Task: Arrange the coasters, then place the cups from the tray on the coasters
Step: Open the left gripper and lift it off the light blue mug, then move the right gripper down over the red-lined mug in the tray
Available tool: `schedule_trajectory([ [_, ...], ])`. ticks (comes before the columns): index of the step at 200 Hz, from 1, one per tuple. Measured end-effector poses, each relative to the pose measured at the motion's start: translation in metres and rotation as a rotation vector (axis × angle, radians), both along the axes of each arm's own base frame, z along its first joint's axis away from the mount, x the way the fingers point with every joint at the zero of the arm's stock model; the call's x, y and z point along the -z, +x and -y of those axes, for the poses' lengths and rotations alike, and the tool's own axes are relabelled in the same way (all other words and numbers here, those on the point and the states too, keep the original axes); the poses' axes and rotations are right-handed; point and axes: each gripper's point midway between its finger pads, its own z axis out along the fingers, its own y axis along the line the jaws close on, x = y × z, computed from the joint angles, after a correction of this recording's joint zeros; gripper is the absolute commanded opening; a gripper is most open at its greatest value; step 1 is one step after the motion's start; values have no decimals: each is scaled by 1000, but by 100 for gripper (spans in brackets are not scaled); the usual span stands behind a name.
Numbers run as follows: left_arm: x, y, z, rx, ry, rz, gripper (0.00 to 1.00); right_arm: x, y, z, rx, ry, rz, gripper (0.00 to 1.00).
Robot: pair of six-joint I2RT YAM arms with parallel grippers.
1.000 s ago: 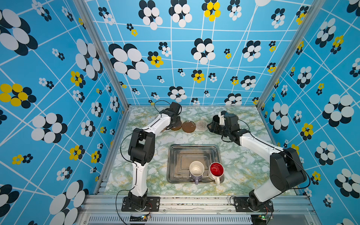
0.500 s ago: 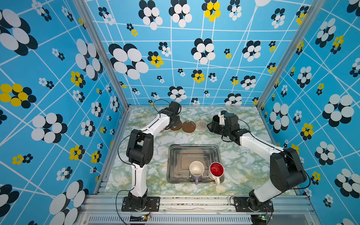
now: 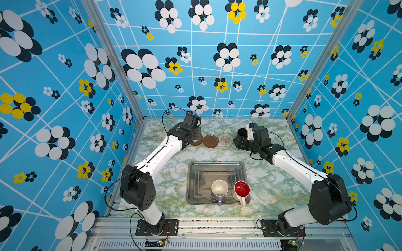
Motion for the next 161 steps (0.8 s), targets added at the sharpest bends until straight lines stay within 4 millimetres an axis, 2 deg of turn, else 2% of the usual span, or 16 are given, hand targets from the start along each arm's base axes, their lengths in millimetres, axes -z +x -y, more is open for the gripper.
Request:
schedule_trajectory([
  [30, -15, -25, 13, 25, -28, 79, 64, -30, -17, 13, 36, -53, 60, 75],
  [71, -10, -54, 23, 50, -41, 137, 68, -63, -38, 24, 59, -118, 125, 77],
  [95, -3, -60, 27, 61, -37, 144, 69, -66, -54, 23, 36, -146, 124, 78],
  [119, 6, -66, 21, 55, -32, 146, 71, -59, -70, 22, 6, -217, 86, 81],
  [161, 9, -70, 14, 41, -38, 172, 75, -54, -112, 6, -106, -357, 37, 82],
])
